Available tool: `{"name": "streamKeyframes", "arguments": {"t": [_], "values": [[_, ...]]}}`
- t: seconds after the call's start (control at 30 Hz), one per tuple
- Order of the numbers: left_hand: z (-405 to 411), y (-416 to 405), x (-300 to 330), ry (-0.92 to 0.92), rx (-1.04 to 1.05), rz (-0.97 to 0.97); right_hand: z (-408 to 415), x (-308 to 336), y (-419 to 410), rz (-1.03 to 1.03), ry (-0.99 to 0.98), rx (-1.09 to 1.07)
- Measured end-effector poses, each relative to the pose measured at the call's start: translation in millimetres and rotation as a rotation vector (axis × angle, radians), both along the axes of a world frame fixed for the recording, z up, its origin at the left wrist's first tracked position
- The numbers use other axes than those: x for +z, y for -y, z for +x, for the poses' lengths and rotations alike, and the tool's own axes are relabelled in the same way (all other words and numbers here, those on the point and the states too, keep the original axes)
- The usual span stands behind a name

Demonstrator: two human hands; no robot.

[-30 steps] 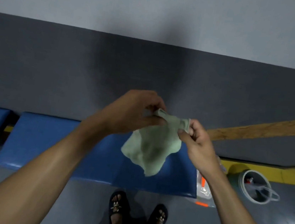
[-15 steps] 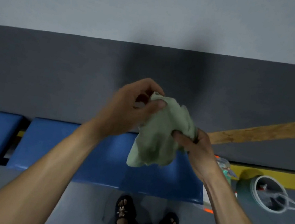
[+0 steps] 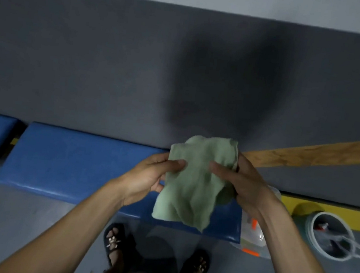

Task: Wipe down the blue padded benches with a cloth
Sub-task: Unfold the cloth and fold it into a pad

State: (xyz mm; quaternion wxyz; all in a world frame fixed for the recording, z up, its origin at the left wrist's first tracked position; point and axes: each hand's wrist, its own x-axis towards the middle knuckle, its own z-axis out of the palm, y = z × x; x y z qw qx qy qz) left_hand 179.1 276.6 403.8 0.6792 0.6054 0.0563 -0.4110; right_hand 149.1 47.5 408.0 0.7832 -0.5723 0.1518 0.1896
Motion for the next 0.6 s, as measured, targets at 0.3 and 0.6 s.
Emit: {"name": "streamKeyframes", "arguments": {"t": [0.3, 0.6], "values": [[37.4, -22.9, -85.7, 0.370, 0.078, -0.089, 12.4, -94.9, -13.2, -0.114, 0.382, -0.151], [95.2, -52.8, -189.5, 0.747, -0.332, 0.046, 36.1, -224.2, -26.7, -0.270, 0.546, 0.091]]}}
